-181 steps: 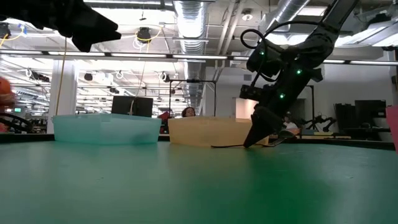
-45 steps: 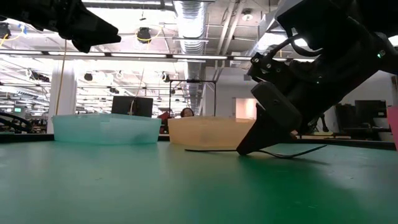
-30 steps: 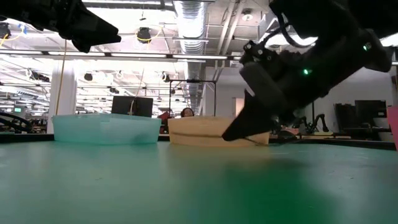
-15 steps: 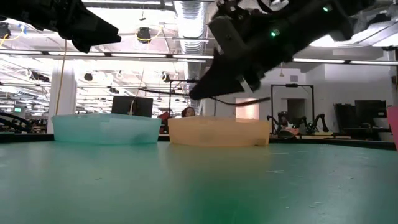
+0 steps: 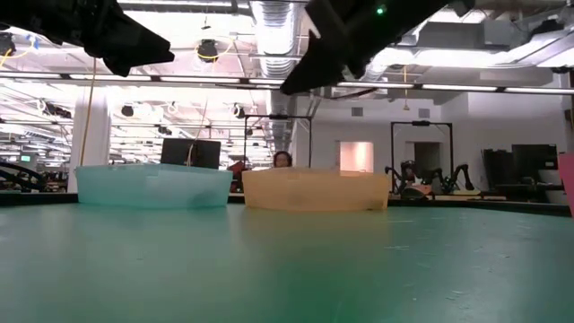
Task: Sort silverware by color (type)
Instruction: Put the black fork into the yellow bin
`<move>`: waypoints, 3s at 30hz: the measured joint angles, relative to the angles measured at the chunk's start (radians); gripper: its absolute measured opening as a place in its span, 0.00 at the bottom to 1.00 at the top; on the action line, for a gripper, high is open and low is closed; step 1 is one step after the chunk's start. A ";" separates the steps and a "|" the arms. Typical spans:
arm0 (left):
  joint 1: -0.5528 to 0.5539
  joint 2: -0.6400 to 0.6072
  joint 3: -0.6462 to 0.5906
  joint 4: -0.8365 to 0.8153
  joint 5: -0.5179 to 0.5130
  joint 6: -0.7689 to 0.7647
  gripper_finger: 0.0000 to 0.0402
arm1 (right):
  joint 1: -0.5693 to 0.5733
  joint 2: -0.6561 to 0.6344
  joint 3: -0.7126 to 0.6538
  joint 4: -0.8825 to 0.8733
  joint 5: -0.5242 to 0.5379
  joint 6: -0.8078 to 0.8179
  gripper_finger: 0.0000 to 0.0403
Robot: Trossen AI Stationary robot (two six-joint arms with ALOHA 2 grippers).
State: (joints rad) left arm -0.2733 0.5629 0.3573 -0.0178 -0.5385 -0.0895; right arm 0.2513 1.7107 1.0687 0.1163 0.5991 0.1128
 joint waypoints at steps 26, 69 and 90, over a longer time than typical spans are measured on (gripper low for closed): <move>0.000 0.000 0.000 -0.017 -0.002 0.026 0.39 | -0.388 -0.146 -0.004 -0.076 -0.254 -0.409 0.08; 0.000 0.000 0.000 -0.036 0.001 0.040 0.39 | -0.817 0.078 -0.011 0.016 -0.941 -0.348 0.08; 0.000 0.000 0.000 -0.036 0.001 0.010 0.39 | -0.838 0.136 -0.008 -0.067 -0.961 -0.309 0.08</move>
State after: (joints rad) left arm -0.2730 0.5625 0.3576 -0.0536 -0.5377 -0.0792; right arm -0.5871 1.8472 1.0612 0.0494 -0.3621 -0.1965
